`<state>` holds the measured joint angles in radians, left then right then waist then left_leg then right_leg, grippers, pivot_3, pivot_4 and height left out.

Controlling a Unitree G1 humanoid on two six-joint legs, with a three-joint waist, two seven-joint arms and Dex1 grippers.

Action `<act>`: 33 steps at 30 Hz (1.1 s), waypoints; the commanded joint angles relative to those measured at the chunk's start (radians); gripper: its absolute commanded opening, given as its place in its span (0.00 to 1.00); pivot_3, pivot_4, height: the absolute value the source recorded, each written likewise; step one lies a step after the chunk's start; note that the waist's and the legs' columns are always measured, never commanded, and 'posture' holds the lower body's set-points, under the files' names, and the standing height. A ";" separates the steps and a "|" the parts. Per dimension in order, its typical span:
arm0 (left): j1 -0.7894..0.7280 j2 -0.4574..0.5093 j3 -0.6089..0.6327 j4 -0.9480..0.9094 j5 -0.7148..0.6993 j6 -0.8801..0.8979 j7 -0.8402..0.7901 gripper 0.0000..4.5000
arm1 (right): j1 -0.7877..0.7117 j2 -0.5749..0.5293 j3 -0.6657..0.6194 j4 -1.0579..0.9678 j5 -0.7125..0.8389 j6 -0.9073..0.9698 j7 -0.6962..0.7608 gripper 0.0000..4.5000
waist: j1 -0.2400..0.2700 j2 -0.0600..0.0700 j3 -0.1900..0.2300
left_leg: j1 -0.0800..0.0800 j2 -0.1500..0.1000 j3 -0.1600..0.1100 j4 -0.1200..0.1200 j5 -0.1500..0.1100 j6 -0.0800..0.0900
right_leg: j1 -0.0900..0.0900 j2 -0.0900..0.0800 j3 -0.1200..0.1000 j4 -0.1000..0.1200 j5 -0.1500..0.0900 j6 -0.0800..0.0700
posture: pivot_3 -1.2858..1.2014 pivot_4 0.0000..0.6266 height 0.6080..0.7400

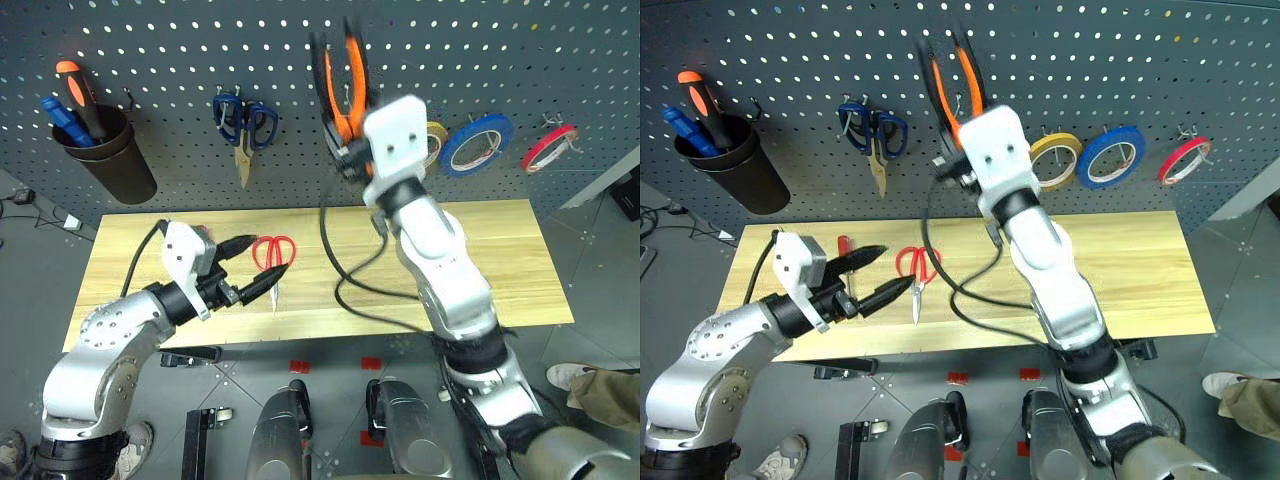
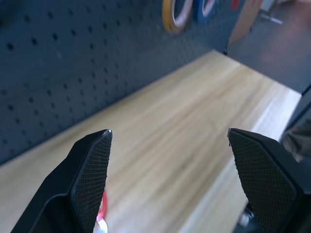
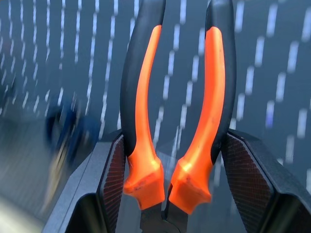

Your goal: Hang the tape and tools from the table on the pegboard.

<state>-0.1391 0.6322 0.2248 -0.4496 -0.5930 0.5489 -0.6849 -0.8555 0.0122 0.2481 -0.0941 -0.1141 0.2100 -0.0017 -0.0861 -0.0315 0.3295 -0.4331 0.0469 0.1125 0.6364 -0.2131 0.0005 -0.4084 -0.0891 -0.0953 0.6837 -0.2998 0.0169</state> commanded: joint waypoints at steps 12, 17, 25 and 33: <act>-0.219 -0.025 -0.087 0.007 0.031 0.062 0.114 0.89 | -0.369 0.008 -0.092 0.672 -0.090 -0.534 -0.162 0.59 | 0.004 -0.003 -0.001 | 0.000 0.000 0.000 0.001 0.000 0.000 | 0.001 0.000 -0.001 -0.001 0.000 0.000 | 0.49 0.51 1.00; -0.239 -0.032 -0.108 0.018 0.040 0.056 0.102 0.89 | -0.370 0.009 -0.097 0.772 -0.102 -0.593 -0.180 0.59 | 0.007 -0.002 -0.001 | 0.000 0.000 0.000 0.001 0.000 0.000 | 0.001 0.000 -0.001 -0.002 0.000 0.000 | 0.49 0.53 1.00; -0.215 -0.051 -0.111 0.047 0.062 0.030 0.093 0.89 | -0.293 0.005 -0.080 0.863 -0.167 -0.636 -0.238 0.59 | 0.012 -0.002 -0.001 | 0.000 0.000 0.000 0.001 0.000 0.000 | 0.001 0.000 0.000 -0.002 0.000 0.000 | 0.49 0.52 1.00; -0.201 -0.063 -0.126 0.094 0.106 -0.017 0.081 0.89 | -0.273 0.056 -0.155 0.912 -0.037 -0.479 -0.119 0.59 | 0.014 -0.002 -0.001 | 0.000 0.001 0.000 0.003 0.000 0.000 | 0.002 0.000 0.000 0.001 0.000 0.000 | 0.49 0.52 1.00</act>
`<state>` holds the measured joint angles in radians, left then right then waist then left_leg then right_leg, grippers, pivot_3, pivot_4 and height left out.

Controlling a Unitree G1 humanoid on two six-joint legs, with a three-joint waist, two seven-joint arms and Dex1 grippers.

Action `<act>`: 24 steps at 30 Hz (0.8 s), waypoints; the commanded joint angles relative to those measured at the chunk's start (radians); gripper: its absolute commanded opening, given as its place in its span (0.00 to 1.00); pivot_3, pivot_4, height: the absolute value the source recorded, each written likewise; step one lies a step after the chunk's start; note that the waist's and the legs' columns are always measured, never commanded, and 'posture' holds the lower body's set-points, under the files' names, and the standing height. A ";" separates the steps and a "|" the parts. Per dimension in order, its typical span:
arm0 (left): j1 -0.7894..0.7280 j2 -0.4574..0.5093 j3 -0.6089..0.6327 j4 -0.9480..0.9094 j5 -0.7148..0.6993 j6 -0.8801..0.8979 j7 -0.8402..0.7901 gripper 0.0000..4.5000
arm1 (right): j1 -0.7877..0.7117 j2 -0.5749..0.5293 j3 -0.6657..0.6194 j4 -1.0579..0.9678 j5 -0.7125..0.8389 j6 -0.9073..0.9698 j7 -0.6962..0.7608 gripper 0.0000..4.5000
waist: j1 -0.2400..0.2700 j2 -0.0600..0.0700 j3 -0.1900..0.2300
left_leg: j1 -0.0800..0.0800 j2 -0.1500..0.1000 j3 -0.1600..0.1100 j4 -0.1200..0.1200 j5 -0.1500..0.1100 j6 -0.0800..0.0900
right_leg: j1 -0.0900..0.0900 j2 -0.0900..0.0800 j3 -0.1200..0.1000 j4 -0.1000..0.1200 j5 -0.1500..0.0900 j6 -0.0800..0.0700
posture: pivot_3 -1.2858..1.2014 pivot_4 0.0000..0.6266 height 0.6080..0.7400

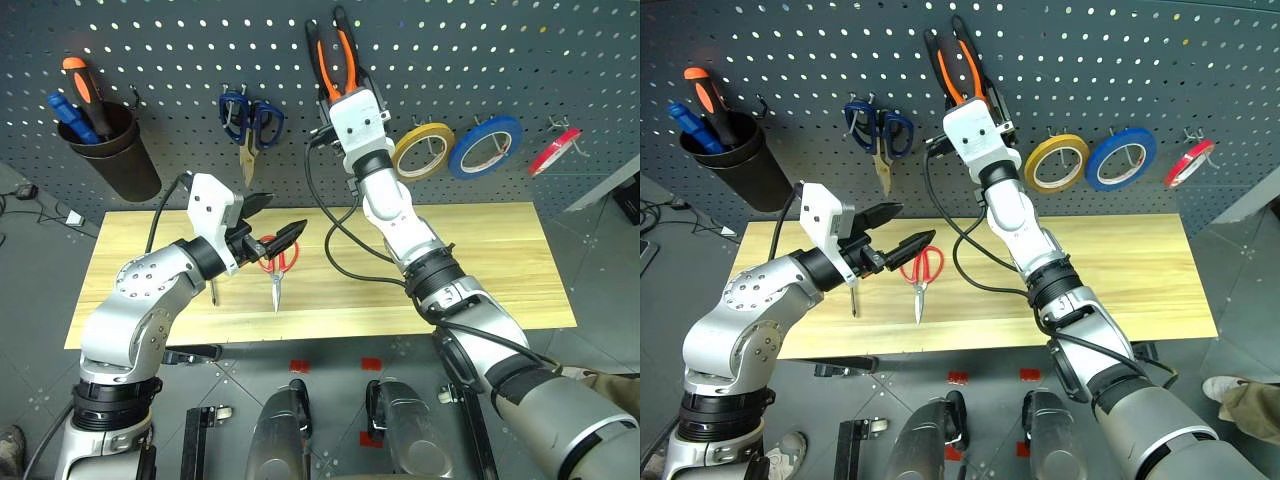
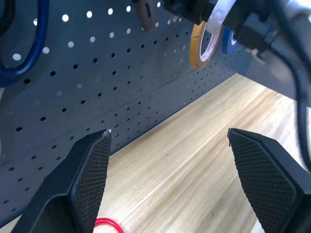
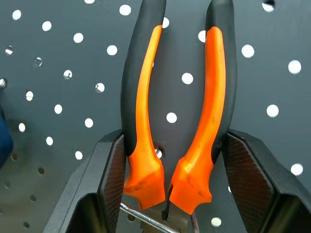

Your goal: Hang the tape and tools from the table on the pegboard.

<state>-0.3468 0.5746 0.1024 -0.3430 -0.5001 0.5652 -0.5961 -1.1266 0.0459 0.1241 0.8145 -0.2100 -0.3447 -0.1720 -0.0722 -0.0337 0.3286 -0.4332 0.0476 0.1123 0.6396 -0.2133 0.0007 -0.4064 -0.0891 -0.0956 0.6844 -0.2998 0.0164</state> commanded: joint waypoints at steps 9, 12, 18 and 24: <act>0.018 -0.039 -0.021 0.024 0.056 -0.040 0.014 0.89 | 0.071 0.040 -0.039 -0.136 0.086 0.230 0.109 0.99 | 0.005 0.000 0.000 | 0.004 0.001 -0.001 0.006 0.001 0.000 | 0.000 -0.001 0.001 0.013 0.001 -0.002 | 0.48 0.52 1.00; 0.028 -0.054 -0.018 0.023 0.060 -0.021 0.041 0.97 | 0.113 0.036 -0.042 -0.236 0.091 0.297 0.131 1.00 | 0.007 0.000 0.000 | 0.002 0.000 0.000 0.006 0.001 0.000 | -0.001 -0.001 0.002 0.012 0.001 -0.002 | 0.48 0.52 1.00; 0.063 -0.115 -0.032 0.005 0.084 0.129 0.191 1.00 | 0.309 -0.001 0.019 -0.628 0.213 0.549 0.382 1.00 | 0.015 0.000 0.000 | 0.001 0.000 0.000 0.002 0.001 0.000 | -0.001 0.000 0.001 0.005 0.001 -0.002 | 0.47 0.53 1.00; 0.105 -0.242 -0.051 0.002 0.126 0.320 0.387 1.00 | 0.580 -0.246 0.133 -1.110 0.468 0.983 0.749 1.00 | 0.025 0.000 0.001 | -0.001 0.000 -0.002 0.003 -0.001 0.002 | 0.000 -0.001 0.000 0.001 0.001 -0.001 | 0.47 0.54 1.00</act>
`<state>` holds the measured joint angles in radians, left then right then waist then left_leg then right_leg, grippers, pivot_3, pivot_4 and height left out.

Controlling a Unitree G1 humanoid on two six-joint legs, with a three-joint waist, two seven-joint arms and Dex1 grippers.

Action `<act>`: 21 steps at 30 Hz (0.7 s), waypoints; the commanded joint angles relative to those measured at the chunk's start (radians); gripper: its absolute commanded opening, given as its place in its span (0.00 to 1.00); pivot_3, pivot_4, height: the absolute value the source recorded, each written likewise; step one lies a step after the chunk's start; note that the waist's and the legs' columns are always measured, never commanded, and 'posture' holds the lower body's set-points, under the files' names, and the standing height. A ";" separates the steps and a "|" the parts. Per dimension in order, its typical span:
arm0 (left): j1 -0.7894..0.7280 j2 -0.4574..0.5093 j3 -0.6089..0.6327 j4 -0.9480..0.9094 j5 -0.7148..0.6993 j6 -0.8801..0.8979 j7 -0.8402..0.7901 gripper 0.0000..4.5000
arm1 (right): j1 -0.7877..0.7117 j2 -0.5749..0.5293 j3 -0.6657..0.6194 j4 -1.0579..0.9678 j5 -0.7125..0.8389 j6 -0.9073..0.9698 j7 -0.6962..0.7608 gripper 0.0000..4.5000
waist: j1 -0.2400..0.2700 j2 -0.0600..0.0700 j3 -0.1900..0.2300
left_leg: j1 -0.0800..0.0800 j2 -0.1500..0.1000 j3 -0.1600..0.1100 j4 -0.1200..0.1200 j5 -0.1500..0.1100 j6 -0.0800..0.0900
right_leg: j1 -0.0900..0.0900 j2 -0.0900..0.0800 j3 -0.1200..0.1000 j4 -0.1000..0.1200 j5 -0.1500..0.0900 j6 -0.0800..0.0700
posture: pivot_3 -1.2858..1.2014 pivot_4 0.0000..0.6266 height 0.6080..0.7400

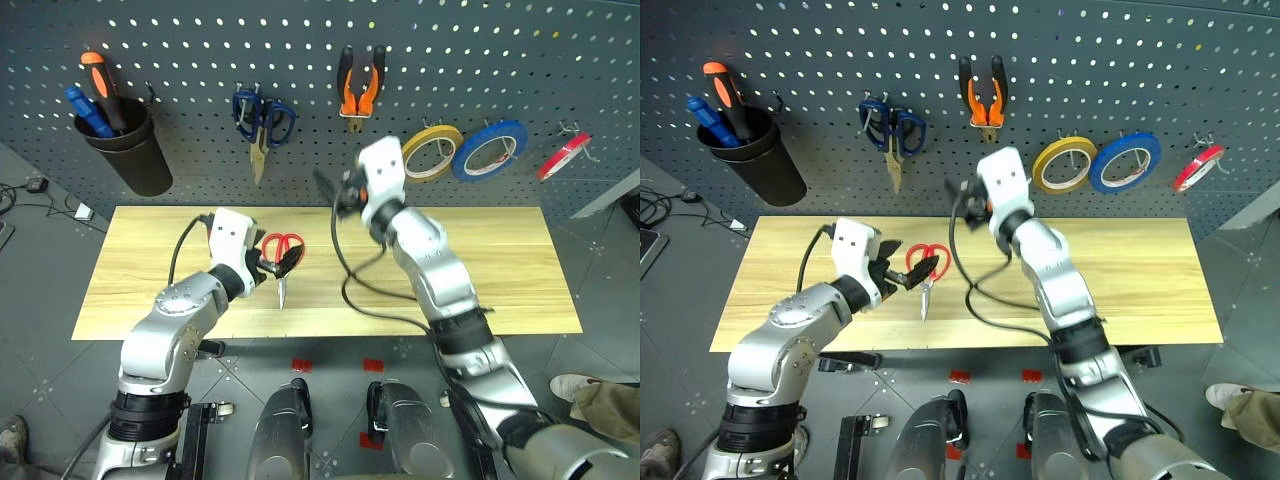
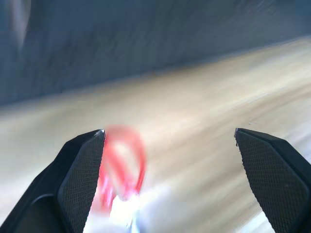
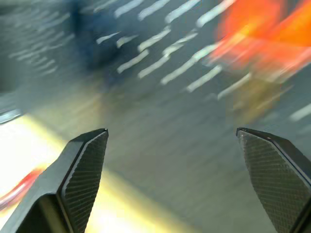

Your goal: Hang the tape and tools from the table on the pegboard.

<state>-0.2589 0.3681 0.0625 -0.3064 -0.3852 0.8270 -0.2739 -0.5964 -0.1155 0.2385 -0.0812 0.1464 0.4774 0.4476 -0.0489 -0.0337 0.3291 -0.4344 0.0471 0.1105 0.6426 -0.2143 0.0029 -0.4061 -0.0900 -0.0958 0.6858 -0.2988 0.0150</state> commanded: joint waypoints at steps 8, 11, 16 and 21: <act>0.002 -0.159 -0.079 0.092 0.137 0.102 0.223 1.00 | 0.193 -0.259 0.025 -0.395 0.215 0.336 0.202 1.00 | 0.004 -0.001 0.001 | 0.002 0.001 -0.002 0.001 -0.001 0.001 | 0.001 0.000 -0.001 0.002 0.000 0.000 | 0.46 0.57 1.00; -0.025 -0.191 -0.085 0.158 0.185 0.076 0.268 1.00 | 0.199 -0.267 0.026 -0.403 0.224 0.352 0.201 1.00 | 0.003 -0.002 0.001 | 0.002 0.001 -0.001 0.001 0.000 0.001 | 0.001 0.000 -0.001 0.003 0.000 0.000 | 0.46 0.57 1.00; -0.092 -0.241 -0.081 0.333 0.250 0.015 0.322 1.00 | 0.213 -0.280 0.031 -0.422 0.250 0.366 0.225 1.00 | 0.008 -0.003 0.002 | 0.001 0.000 -0.001 0.001 0.000 0.001 | 0.001 0.000 -0.001 0.000 0.000 0.001 | 0.46 0.57 1.00; -0.127 -0.265 -0.091 0.465 0.283 0.006 0.321 1.00 | 0.212 -0.283 0.026 -0.424 0.271 0.385 0.224 1.00 | 0.008 -0.003 0.002 | 0.001 0.000 -0.001 -0.001 -0.001 0.001 | 0.002 0.000 -0.002 -0.003 0.000 0.001 | 0.46 0.58 1.00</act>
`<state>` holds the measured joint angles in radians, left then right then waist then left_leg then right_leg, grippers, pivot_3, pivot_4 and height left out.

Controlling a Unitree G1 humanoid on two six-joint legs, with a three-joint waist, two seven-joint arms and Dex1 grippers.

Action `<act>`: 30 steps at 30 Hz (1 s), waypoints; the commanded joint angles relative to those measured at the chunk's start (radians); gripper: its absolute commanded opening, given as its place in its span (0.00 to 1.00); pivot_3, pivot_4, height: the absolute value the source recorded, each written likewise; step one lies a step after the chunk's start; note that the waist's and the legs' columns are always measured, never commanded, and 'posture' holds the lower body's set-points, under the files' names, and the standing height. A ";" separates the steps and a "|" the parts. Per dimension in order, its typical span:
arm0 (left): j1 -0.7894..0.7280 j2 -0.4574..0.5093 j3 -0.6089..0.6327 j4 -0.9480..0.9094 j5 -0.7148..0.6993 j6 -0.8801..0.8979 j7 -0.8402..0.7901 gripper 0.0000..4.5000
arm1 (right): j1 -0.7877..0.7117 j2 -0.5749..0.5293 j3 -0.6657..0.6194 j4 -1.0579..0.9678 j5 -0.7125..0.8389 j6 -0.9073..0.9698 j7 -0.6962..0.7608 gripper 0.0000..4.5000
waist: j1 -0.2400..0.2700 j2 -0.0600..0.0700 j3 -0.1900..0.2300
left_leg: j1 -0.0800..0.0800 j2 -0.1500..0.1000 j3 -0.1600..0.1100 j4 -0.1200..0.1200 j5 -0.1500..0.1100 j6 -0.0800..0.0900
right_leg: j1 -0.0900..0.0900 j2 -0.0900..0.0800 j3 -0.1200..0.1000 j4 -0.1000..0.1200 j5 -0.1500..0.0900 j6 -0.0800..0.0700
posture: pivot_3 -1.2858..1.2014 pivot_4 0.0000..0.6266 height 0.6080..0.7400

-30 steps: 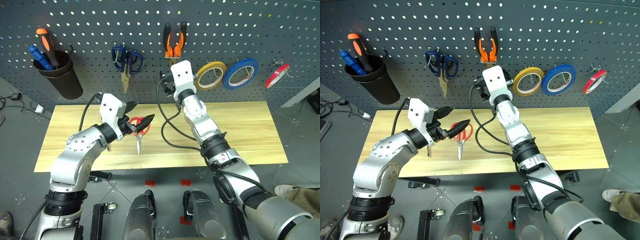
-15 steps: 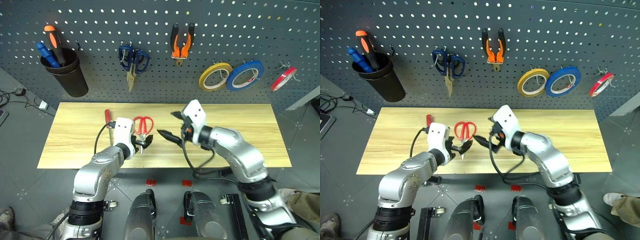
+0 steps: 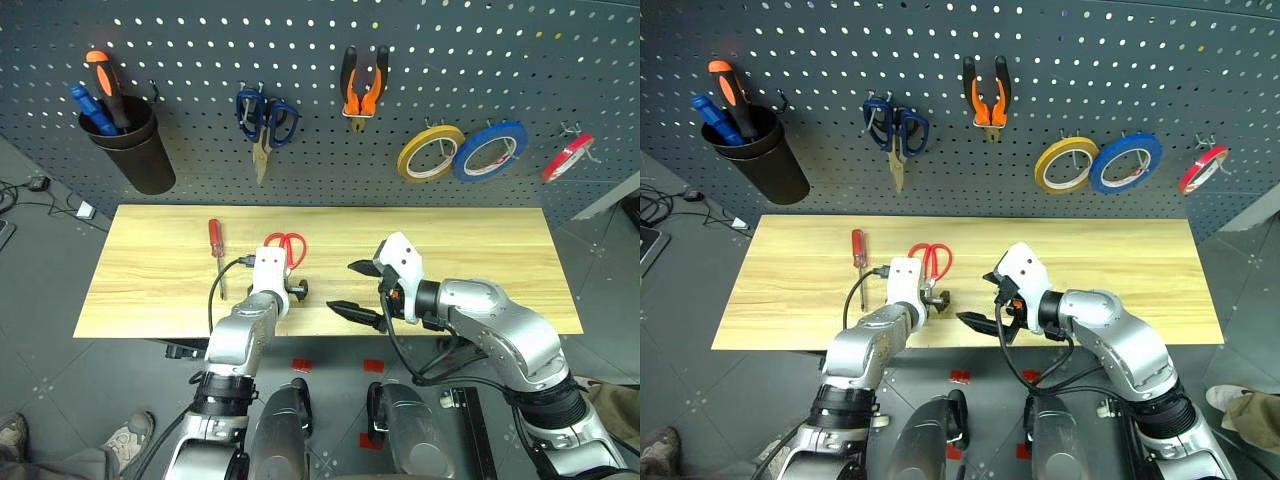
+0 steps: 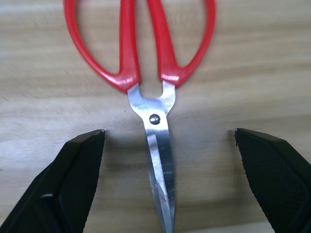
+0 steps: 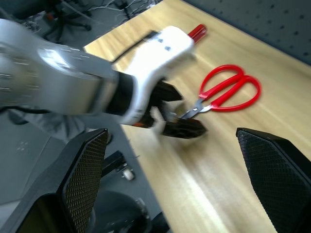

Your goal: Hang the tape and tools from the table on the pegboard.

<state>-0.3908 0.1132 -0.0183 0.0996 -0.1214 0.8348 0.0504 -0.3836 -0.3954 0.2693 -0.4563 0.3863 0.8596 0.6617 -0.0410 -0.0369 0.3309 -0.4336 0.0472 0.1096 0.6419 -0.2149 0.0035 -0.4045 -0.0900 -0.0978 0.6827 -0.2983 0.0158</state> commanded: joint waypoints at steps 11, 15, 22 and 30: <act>0.027 -0.028 0.032 0.134 0.007 0.067 -0.059 0.61 | -0.036 -0.021 -0.037 -0.021 0.054 0.009 0.011 1.00 | 0.000 0.000 0.000 | 0.001 0.000 0.000 0.001 0.000 0.000 | 0.001 0.000 0.000 0.000 0.001 0.001 | 0.45 0.58 1.00; 0.035 -0.034 0.063 0.123 0.005 0.090 -0.058 0.32 | -0.049 -0.030 -0.038 -0.018 0.050 0.000 0.012 1.00 | -0.001 0.001 -0.001 | 0.001 0.000 0.000 0.000 0.000 0.000 | 0.001 0.000 0.000 -0.001 0.001 0.001 | 0.45 0.58 1.00; 0.023 -0.035 0.113 0.130 -0.007 0.058 -0.069 0.07 | -0.052 -0.041 -0.015 -0.021 0.013 -0.041 0.002 1.00 | -0.001 0.002 -0.001 | 0.001 0.000 0.000 0.000 0.000 0.000 | 0.002 0.000 0.000 -0.001 0.001 0.002 | 0.45 0.56 1.00; 0.119 0.038 0.025 -0.083 0.015 -0.111 -0.194 0.07 | -0.002 -0.027 -0.001 -0.066 -0.099 -0.201 -0.077 1.00 | -0.008 0.002 -0.002 | 0.001 0.000 0.000 0.000 0.000 0.000 | 0.001 0.000 0.000 -0.001 0.001 0.002 | 0.44 0.53 1.00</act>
<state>-0.3138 0.1409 0.0416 0.0756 -0.1113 0.7542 -0.1047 -0.3979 -0.4278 0.2750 -0.4628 0.3220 0.7339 0.6147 -0.0485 -0.0346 0.3292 -0.4328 0.0473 0.1108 0.6405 -0.2150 0.0031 -0.4039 -0.0903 -0.0971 0.6807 -0.2975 0.0174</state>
